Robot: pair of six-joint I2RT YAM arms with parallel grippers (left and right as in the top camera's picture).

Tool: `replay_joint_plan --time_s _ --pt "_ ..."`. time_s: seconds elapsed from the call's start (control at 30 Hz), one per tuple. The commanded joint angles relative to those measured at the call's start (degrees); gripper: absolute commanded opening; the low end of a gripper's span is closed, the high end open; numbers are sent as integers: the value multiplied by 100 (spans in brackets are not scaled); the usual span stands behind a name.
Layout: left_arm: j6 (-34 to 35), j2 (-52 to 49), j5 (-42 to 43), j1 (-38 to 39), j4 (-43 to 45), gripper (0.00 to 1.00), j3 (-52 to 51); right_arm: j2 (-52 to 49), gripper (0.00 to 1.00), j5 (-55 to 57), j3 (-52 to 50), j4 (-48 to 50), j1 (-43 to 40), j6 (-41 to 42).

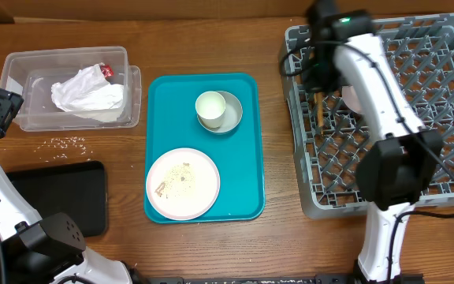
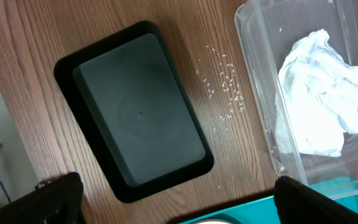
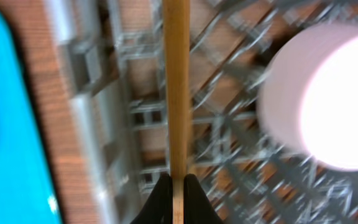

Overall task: Sort waste into correct bins and load items into the dishwasher
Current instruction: 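Carry the second chopstick to the grey rack and release it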

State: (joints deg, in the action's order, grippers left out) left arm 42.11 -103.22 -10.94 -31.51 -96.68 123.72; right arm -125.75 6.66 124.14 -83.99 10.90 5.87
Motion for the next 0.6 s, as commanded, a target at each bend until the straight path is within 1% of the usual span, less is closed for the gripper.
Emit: replay_joint_plan --time_s 0.0,0.2,0.27,0.43,0.57 --pt "120 -55 4 2 -9 100 0 162 4 -291 68 214 -334 -870" --pt "120 -55 4 2 -9 100 0 155 4 -297 63 439 -802 -935" --pt "120 -55 4 2 -11 100 0 155 4 -396 20 492 -885 -1095" --pt "120 -55 2 2 -9 100 0 144 5 -951 -98 566 -953 -1366" --pt "120 -55 2 2 -9 100 0 142 9 -1110 -201 636 -940 -1451"
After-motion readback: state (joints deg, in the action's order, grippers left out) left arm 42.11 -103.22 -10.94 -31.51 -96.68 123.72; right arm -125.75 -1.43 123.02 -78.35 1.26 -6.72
